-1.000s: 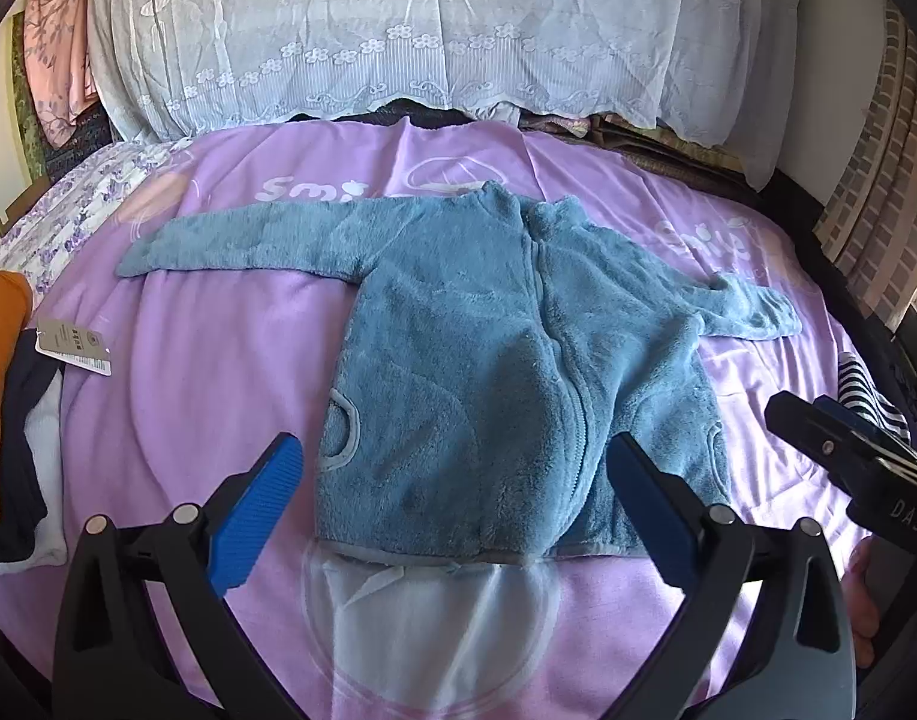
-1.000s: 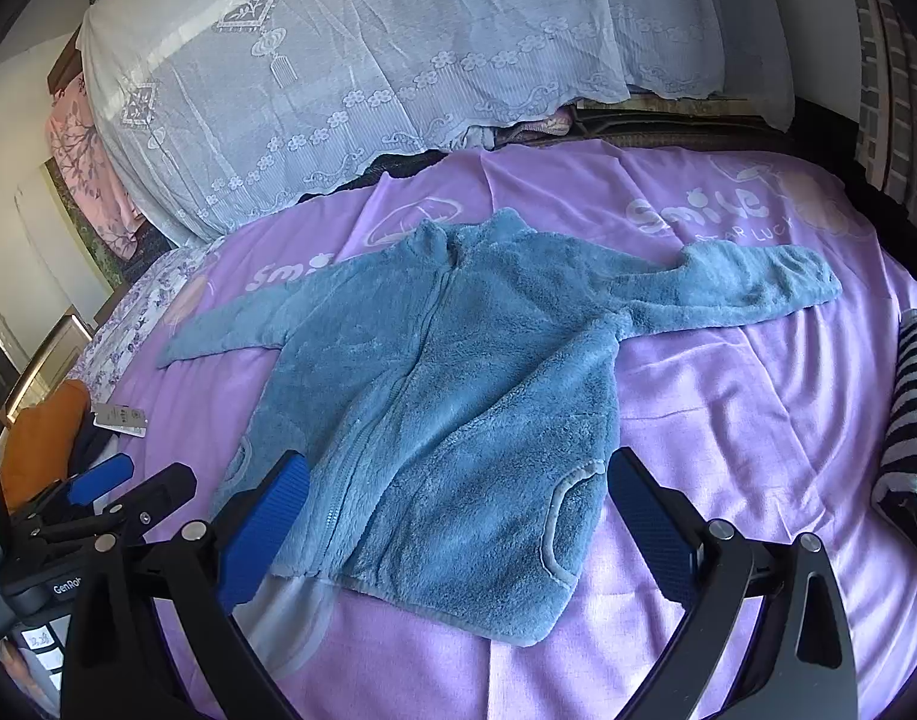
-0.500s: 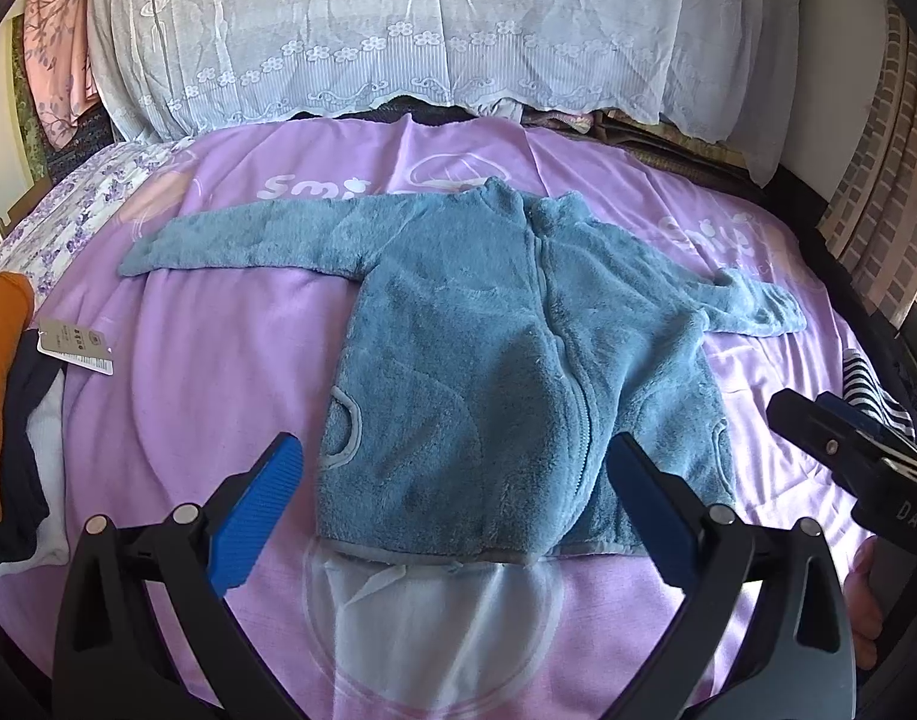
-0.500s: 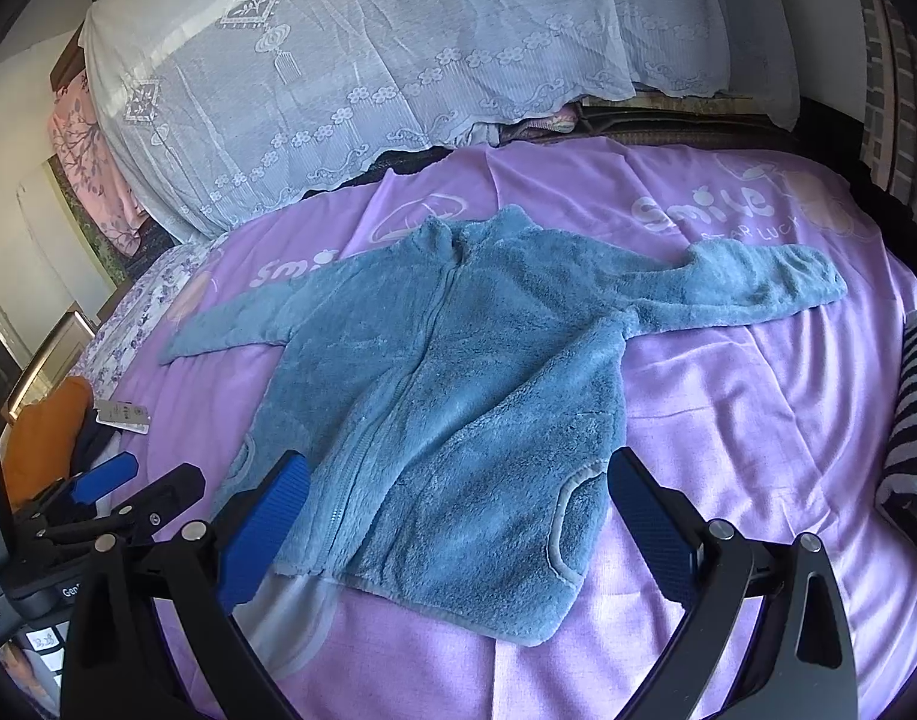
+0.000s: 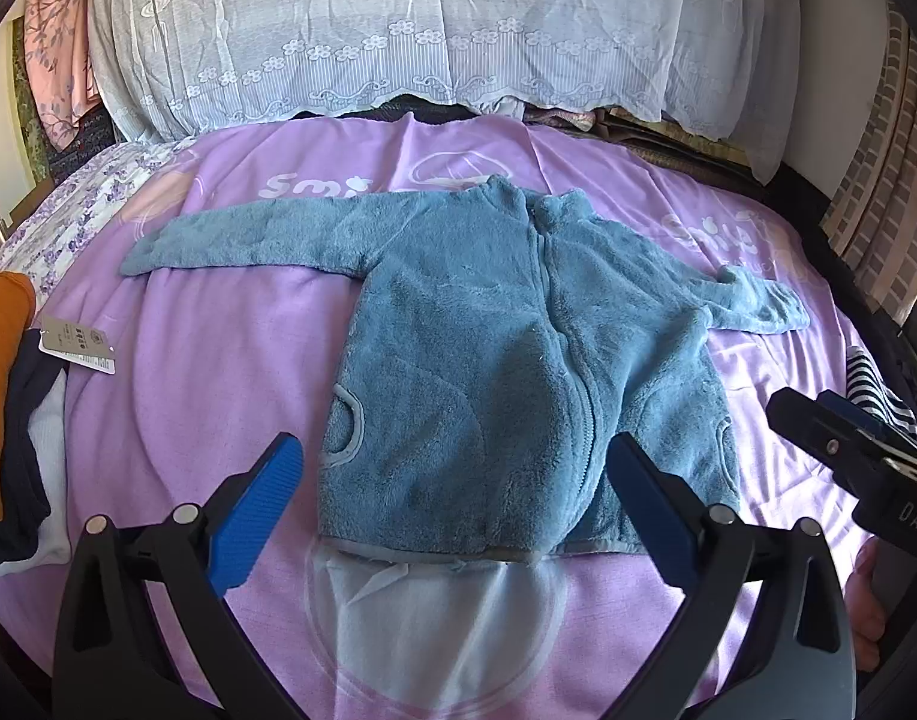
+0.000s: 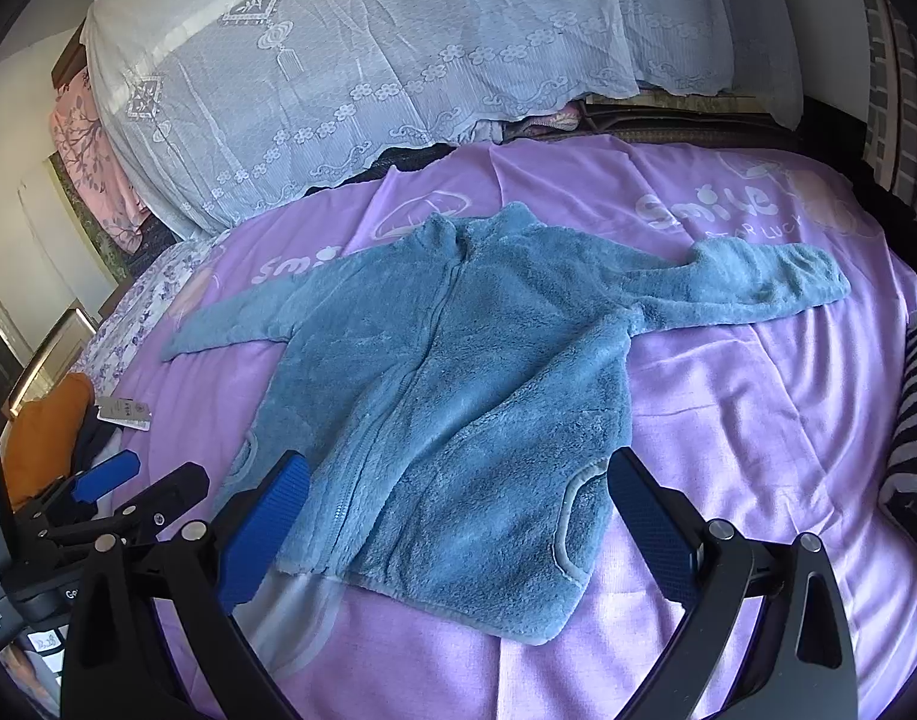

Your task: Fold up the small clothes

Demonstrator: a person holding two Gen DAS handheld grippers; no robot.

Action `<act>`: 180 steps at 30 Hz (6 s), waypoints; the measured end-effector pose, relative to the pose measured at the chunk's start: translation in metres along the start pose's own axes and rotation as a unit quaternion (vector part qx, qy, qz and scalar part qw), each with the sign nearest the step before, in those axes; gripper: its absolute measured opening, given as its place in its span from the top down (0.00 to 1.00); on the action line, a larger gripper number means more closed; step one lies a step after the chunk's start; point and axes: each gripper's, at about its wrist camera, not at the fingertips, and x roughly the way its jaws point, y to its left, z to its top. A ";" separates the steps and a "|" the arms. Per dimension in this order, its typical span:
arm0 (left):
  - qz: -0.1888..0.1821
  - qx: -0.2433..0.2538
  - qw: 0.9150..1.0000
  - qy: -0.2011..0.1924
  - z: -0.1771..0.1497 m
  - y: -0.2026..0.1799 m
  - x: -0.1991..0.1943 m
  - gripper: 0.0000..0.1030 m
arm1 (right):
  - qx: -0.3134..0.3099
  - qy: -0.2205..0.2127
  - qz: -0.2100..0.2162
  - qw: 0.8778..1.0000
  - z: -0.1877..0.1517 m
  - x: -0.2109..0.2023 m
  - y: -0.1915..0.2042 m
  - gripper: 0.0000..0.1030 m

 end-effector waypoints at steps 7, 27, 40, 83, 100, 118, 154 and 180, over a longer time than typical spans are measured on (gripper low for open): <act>0.000 -0.001 1.000 0.002 -0.001 0.002 0.001 0.04 | 0.003 0.003 0.000 1.000 0.000 0.002 0.000 0.03; 0.011 -0.004 1.000 0.024 -0.007 0.007 0.018 0.04 | 0.014 0.023 -0.006 1.000 -0.007 0.014 -0.014 0.03; -0.021 -0.100 0.987 0.120 -0.041 0.078 0.087 0.04 | 0.131 0.039 0.082 0.987 -0.057 0.044 -0.101 0.08; -0.070 -0.071 0.994 0.054 -0.015 0.077 0.051 0.64 | 0.077 0.005 0.081 0.994 -0.012 0.024 -0.128 0.58; -0.041 -0.025 0.995 0.085 0.041 0.054 0.115 0.39 | 0.199 -0.017 0.034 0.979 0.058 0.083 -0.223 0.60; 0.069 -0.054 0.992 0.093 0.115 0.015 0.256 0.05 | 0.465 -0.145 -0.128 0.864 0.065 0.132 -0.386 0.94; 0.043 -0.054 0.995 0.072 0.167 0.048 0.257 0.04 | 0.376 -0.126 -0.153 0.905 0.065 0.114 -0.360 0.53; 0.060 -0.165 0.982 0.070 0.216 0.153 0.231 0.06 | 0.069 0.016 0.042 0.997 0.168 0.229 -0.119 0.50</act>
